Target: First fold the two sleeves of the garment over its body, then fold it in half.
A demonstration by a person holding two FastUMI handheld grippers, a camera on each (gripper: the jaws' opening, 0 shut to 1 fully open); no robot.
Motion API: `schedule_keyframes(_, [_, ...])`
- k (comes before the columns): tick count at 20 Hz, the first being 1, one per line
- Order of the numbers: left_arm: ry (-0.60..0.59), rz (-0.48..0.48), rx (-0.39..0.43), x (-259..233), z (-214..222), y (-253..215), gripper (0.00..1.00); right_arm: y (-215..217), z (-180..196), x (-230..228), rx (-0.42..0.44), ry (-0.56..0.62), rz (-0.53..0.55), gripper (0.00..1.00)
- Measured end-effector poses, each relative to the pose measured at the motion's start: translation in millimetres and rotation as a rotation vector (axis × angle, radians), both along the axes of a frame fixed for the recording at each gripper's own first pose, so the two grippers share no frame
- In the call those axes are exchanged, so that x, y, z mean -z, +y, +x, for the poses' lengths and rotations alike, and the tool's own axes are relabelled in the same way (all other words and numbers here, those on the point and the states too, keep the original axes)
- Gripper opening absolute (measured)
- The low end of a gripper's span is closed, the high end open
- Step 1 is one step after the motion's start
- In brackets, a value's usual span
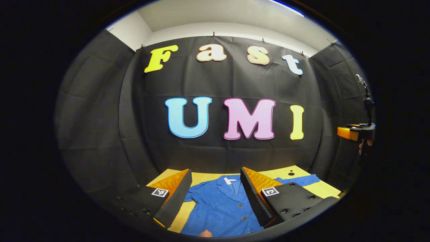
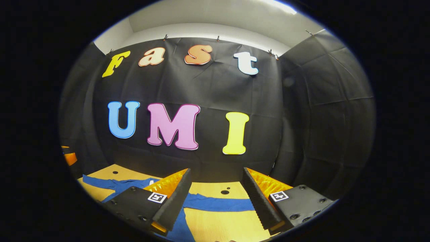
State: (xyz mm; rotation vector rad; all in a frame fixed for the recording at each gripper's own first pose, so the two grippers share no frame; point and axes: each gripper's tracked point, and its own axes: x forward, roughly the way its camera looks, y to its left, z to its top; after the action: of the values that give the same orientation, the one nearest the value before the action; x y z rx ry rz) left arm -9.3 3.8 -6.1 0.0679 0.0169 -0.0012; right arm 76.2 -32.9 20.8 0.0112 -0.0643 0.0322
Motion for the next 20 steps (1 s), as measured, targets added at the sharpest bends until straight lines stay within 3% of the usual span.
schedule_keyframes(4, [-0.011,-0.024,-0.008,-1.2,8.8,-3.6,0.83,-23.7,32.3,7.5,0.032,0.007,-0.011,0.95])
schedule_keyframes(7, [0.027,-0.059,-0.011,13.0,17.4,-14.4,0.83,-40.8,55.6,49.8,0.037,0.088,-0.019,0.95])
schedule_keyframes(10, [0.068,-0.059,-0.029,27.4,32.7,-27.4,0.83,-54.9,85.3,113.2,0.021,0.232,0.02,0.95])
schedule_keyframes(15, [0.1,-0.001,-0.102,32.7,58.0,-46.3,0.83,-104.8,151.2,241.1,0.068,0.482,0.055,0.96])
schedule_keyframes(20, [0.186,0.056,-0.167,48.2,81.5,-71.8,0.83,-146.1,197.1,363.4,0.145,0.75,0.215,0.97])
